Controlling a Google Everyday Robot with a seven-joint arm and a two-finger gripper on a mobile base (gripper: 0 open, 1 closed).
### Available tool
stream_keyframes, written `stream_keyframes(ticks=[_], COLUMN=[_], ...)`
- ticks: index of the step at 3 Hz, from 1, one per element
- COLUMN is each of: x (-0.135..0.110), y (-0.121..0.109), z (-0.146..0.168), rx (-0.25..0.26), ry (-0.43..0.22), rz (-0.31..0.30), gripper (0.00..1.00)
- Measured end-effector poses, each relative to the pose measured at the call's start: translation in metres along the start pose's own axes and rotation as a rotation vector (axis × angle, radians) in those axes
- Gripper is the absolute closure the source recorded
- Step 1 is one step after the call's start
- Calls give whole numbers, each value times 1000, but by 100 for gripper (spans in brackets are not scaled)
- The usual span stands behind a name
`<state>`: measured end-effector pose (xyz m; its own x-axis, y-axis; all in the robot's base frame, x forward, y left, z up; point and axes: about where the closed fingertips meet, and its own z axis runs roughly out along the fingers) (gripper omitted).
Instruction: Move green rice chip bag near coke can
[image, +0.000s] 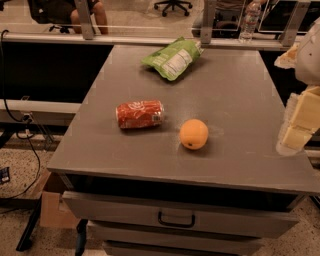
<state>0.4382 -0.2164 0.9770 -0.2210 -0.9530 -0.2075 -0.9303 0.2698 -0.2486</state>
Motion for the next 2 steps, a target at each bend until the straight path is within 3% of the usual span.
stream_keyframes(ticks=[2], x=[-2], y=[-5], z=[0], rx=[13], ry=[-22], rz=[10], gripper=[0])
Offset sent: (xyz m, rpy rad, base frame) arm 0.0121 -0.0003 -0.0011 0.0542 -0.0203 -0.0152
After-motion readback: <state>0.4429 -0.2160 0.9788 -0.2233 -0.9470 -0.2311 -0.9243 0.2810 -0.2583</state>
